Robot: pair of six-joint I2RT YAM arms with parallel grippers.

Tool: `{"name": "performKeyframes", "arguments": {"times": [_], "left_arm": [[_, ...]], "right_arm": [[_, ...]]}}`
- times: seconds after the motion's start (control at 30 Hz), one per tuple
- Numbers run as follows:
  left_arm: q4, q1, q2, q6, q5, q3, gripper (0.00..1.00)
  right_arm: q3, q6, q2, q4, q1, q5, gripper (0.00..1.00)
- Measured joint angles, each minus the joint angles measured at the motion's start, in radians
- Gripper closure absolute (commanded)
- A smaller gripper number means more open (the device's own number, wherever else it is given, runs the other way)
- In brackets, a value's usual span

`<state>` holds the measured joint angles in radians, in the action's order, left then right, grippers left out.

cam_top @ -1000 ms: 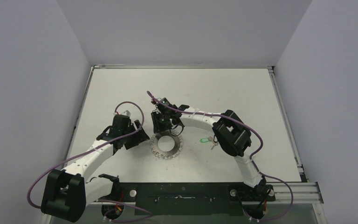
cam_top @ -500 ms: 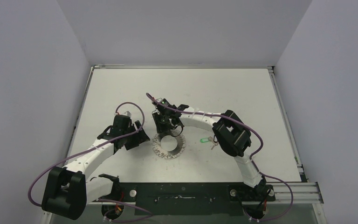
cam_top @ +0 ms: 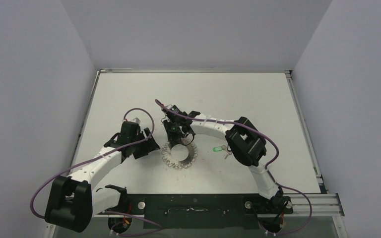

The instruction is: Put the keys on the keyring

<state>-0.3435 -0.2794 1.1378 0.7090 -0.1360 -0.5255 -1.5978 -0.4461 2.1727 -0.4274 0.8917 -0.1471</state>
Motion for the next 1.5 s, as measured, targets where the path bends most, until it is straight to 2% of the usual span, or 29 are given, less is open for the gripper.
{"name": "performKeyframes", "arguments": {"times": [0.3, 0.9, 1.13, 1.27, 1.5], "left_arm": [[0.001, 0.0, 0.015, -0.007, -0.004, -0.01, 0.37], [0.001, 0.002, 0.017, -0.007, -0.004, -0.01, 0.36], [0.002, 0.002, 0.021, -0.007, -0.005, -0.01, 0.36], [0.003, 0.002, 0.022, -0.007, -0.007, -0.01, 0.36], [0.003, 0.002, 0.022, -0.007, -0.008, -0.01, 0.36]], "right_arm": [[0.0, -0.003, 0.0, 0.006, -0.008, -0.015, 0.71], [0.003, 0.002, -0.006, -0.017, -0.014, -0.013, 0.82], [0.003, 0.012, -0.013, -0.034, -0.014, -0.005, 0.69], [0.006, 0.016, -0.032, -0.045, -0.014, -0.005, 0.68], [0.011, 0.016, -0.058, -0.045, -0.021, -0.002, 0.77]]}}
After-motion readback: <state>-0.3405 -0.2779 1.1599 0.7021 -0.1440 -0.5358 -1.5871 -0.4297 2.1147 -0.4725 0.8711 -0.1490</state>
